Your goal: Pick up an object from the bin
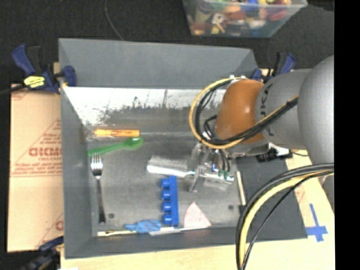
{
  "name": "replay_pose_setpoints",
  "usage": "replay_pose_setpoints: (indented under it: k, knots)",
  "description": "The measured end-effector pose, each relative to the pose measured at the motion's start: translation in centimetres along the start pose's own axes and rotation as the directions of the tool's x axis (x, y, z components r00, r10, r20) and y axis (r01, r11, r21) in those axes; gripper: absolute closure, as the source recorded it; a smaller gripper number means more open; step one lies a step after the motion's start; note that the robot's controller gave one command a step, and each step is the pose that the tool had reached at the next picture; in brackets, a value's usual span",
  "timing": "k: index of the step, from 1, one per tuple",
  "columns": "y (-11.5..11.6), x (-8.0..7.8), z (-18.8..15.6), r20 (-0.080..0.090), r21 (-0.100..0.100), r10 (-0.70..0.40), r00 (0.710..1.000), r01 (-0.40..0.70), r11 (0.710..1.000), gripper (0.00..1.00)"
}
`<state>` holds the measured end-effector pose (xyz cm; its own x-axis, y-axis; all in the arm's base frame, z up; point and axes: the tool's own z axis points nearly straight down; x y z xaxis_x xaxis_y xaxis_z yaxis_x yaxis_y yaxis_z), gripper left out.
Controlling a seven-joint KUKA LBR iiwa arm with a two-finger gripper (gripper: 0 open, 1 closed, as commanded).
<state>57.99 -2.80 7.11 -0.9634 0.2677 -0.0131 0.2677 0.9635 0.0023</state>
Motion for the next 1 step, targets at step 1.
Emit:
replay_pose_setpoints:
  k: [1]
  knots:
    - [-1.38,-0.76,-0.13,0.004,0.002,-0.110,0.994,0.110,0.994,1.00]
